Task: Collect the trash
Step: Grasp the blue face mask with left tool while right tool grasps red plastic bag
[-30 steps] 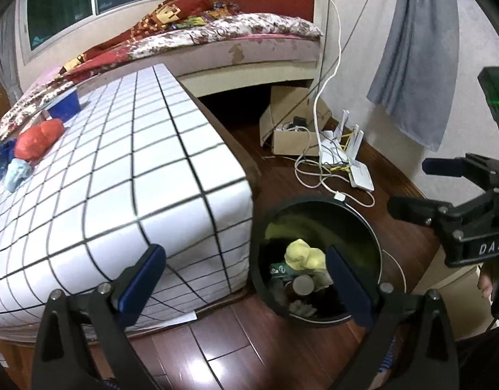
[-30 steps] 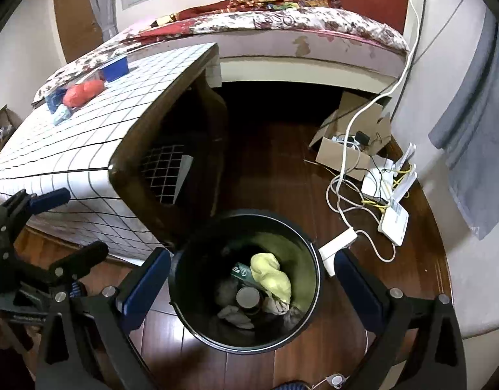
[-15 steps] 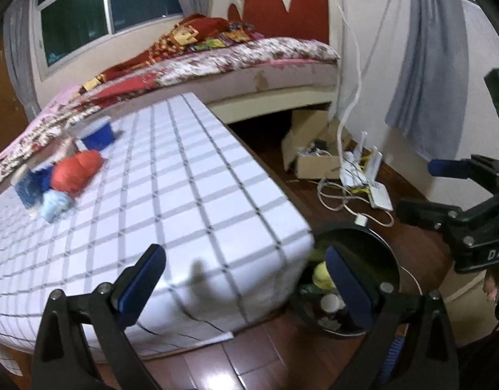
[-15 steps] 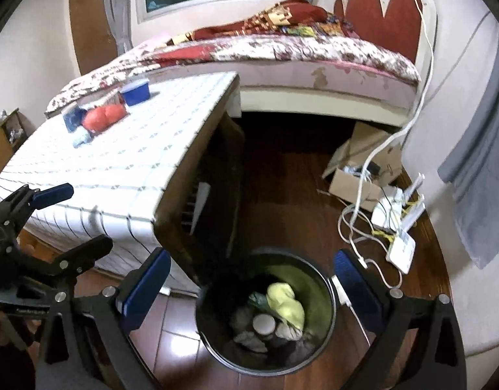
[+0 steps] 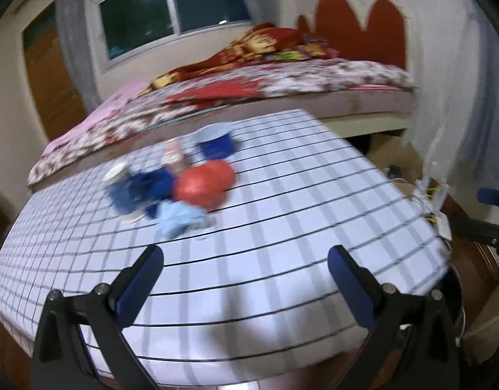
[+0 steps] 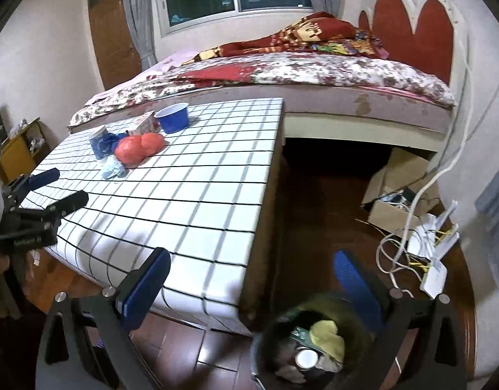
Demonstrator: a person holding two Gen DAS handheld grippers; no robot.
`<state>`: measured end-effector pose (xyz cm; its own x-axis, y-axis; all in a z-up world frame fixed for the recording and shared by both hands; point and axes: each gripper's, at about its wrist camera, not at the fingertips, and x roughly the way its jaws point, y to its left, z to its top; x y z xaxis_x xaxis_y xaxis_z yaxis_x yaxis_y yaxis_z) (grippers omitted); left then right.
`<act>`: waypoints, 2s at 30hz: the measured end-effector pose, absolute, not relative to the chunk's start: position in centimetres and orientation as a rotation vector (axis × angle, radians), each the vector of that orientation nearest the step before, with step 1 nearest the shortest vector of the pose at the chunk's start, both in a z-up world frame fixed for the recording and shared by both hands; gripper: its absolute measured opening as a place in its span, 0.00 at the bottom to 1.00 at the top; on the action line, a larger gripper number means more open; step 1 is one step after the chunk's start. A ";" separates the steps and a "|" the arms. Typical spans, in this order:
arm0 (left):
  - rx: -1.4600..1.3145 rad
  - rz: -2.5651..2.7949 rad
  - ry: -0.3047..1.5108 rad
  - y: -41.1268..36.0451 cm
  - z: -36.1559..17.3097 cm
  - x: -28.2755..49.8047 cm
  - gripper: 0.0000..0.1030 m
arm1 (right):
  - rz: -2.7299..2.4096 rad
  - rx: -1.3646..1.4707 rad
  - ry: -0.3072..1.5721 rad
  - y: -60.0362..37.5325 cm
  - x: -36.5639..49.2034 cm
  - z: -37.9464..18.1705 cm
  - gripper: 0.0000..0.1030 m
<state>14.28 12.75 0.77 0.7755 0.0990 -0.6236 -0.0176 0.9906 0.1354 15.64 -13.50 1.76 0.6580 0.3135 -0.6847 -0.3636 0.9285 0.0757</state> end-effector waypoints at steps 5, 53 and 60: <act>0.050 0.144 0.705 17.1 -0.4 15.3 0.98 | 0.417 -0.108 0.759 -9.3 17.6 1.5 0.99; -0.157 0.126 0.766 29.3 -4.0 23.2 0.44 | 0.639 -0.151 0.912 16.1 33.6 -2.4 0.49; -0.109 0.073 0.749 26.4 -3.1 22.5 0.44 | 0.630 -0.154 0.849 11.5 30.7 -0.7 0.34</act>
